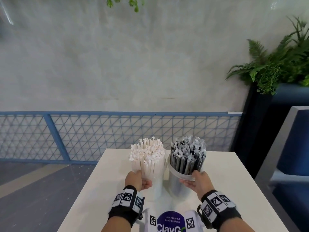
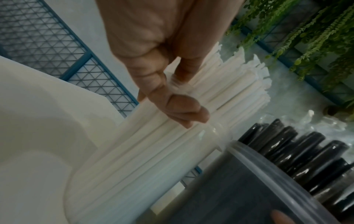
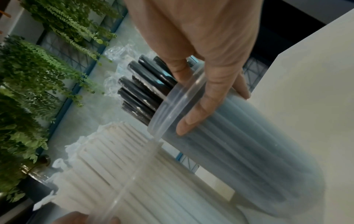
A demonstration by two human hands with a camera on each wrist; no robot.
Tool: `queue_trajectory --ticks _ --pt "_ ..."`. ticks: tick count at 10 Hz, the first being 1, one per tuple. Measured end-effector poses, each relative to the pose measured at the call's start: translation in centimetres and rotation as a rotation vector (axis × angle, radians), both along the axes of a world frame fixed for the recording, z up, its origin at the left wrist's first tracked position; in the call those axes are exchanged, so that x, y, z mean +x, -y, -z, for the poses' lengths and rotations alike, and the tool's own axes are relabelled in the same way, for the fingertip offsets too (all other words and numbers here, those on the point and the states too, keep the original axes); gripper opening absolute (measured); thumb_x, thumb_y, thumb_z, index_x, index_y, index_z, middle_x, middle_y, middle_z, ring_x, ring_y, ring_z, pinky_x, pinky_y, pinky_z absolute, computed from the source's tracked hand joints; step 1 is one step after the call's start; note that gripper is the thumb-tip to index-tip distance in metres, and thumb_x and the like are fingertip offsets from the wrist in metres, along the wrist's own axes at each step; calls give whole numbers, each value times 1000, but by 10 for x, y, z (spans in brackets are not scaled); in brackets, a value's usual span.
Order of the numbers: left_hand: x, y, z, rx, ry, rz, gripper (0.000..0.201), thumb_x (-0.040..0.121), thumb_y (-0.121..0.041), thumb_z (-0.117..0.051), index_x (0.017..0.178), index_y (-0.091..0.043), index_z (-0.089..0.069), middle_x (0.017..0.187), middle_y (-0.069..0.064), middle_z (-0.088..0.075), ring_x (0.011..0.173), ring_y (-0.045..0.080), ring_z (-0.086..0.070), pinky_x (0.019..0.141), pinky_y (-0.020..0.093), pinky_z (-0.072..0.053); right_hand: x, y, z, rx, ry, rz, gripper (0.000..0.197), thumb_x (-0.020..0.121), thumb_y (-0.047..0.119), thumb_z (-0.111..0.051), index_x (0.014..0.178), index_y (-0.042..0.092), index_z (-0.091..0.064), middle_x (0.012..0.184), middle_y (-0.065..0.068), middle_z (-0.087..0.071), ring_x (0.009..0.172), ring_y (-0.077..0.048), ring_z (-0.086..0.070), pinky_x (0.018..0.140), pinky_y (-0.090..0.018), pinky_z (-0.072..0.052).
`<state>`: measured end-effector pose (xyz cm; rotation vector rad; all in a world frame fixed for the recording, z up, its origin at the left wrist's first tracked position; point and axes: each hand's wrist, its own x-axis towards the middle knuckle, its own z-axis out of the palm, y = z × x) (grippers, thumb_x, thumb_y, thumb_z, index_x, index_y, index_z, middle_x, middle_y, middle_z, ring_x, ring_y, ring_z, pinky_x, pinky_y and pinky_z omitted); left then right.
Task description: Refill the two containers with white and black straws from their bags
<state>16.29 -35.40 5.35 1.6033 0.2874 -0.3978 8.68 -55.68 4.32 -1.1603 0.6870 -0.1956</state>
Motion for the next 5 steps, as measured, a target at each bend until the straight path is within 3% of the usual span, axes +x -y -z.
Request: queue_trajectory --ticks 1,2,3,4,5 --pt "4 0 2 -6 -9 3 34 99 -9 -28 75 7 -44 32 11 -55 25 17 -53 28 18 -42 2 0 -3 -31 -15 0 27 92 1 -33 118 -4 -38 103 -29 -60 85 -46 -66 71 -43 -56" --pt "5 -2 3 -24 -10 11 31 99 -10 -29 79 7 -45 34 12 -57 27 19 -55 30 20 -44 0 -1 -5 -48 -14 -6 28 91 0 -32 118 -5 -38 92 -23 -61 87 -46 -65 74 -44 -53" --pt "1 -4 1 -18 -14 30 33 100 -13 -30 83 9 -46 39 14 -59 29 19 -56 32 20 -45 -5 -6 -11 -40 -17 -5 29 93 3 -35 121 -1 -37 96 -22 -61 81 -41 -66 72 -42 -53" --pt "-10 -7 -1 -28 16 25 32 100 -29 -36 103 3 -36 65 20 -61 40 23 -58 39 25 -48 -12 -4 -10 -2 -5 -20 43 95 14 -45 135 8 -28 118 -19 -55 80 -37 -67 67 -40 -54" --pt "-34 -20 -5 80 54 92 47 96 -44 -39 127 -13 -24 87 12 -59 59 21 -56 51 28 -46 -34 -4 -12 -36 -42 -74 63 95 21 -49 146 11 -13 140 -17 -39 87 -36 -64 67 -41 -53"
